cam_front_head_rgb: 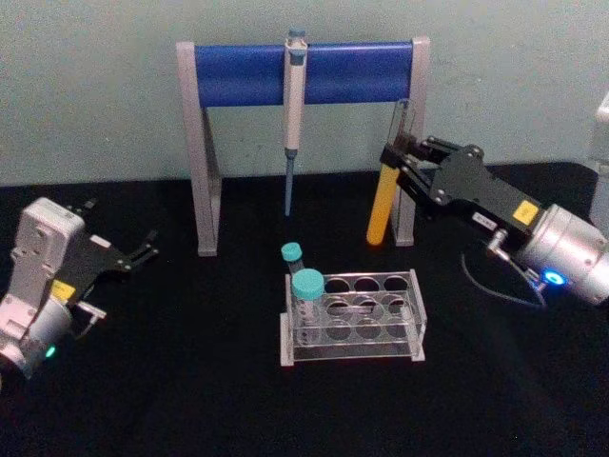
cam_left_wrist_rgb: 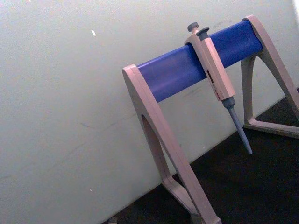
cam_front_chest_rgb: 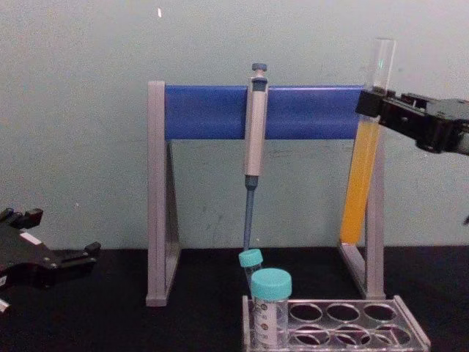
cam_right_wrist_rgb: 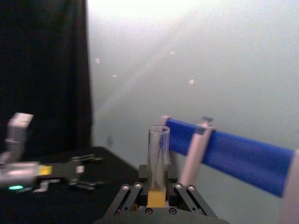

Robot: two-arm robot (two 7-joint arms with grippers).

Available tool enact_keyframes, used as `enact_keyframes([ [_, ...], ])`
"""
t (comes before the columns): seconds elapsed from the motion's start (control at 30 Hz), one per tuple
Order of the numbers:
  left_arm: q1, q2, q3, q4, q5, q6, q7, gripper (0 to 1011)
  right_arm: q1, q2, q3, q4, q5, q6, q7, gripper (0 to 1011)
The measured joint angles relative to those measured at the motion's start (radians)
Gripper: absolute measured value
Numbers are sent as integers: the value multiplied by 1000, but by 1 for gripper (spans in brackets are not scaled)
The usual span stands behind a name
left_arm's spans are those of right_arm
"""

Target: Pick up the test tube from the test tube rack, shake it, then place it back into the test tube rack.

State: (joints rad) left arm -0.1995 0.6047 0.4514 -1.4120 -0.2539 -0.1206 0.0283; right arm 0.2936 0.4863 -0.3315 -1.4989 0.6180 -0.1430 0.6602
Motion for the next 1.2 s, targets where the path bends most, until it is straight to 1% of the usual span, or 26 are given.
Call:
enact_keyframes([
  [0.07,0,0,0,0,0,0,0,1001,-2,32,-3,-9,62,42,65,228],
  [0.17,0,0,0,0,0,0,0,1001,-3,61,-5,-15,96,67,110,228],
  [0.2,0,0,0,0,0,0,0,1001,-4,78,-5,-17,112,76,135,228],
  [0.3,0,0,0,0,0,0,0,1001,-6,107,-7,-20,127,85,167,228],
  [0.33,0,0,0,0,0,0,0,1001,-7,117,-7,-21,128,85,175,228],
  [0.37,0,0,0,0,0,0,0,1001,-10,145,-10,-25,124,80,190,228],
  [0.4,0,0,0,0,0,0,0,1001,-10,145,-10,-25,124,80,190,228],
  [0.43,0,0,0,0,0,0,0,1001,-12,160,-12,-27,110,71,191,228],
  [0.47,0,0,0,0,0,0,0,1001,-13,167,-13,-27,101,65,188,228],
  [0.5,0,0,0,0,0,0,0,1001,-14,178,-16,-28,77,49,172,228],
  [0.6,0,0,0,0,0,0,0,1002,-14,185,-20,-27,34,19,136,228],
  [0.63,0,0,0,0,0,0,0,1001,-14,186,-22,-23,8,2,108,228],
  [0.77,0,0,0,0,0,0,0,1001,-10,175,-23,-16,-45,-27,45,228],
  [0.8,0,0,0,0,0,0,0,1001,-8,164,-22,-15,-72,-38,11,228],
  [0.83,0,0,0,0,0,0,0,1001,-7,157,-21,-15,-84,-44,-4,228],
  [0.87,0,0,0,0,0,0,0,1001,-5,142,-19,-14,-107,-52,-34,228],
  [0.93,0,0,0,0,0,0,0,1001,-4,127,-16,-13,-125,-59,-56,228],
  [0.97,0,0,0,0,0,0,0,1001,-2,111,-13,-12,-138,-65,-77,228],
  [1.0,0,0,0,0,0,0,0,1001,-2,111,-13,-12,-138,-65,-77,228],
  [1.07,0,0,0,0,0,0,0,1001,0,75,-9,-11,-151,-69,-112,228],
  [1.1,0,0,0,0,0,0,0,1002,1,66,-7,-11,-151,-69,-116,228],
  [1.17,0,0,0,0,0,0,0,1002,1,49,-4,-11,-146,-65,-122,228],
  [1.2,0,0,0,0,0,0,0,1001,1,34,-2,-11,-135,-57,-123,228],
])
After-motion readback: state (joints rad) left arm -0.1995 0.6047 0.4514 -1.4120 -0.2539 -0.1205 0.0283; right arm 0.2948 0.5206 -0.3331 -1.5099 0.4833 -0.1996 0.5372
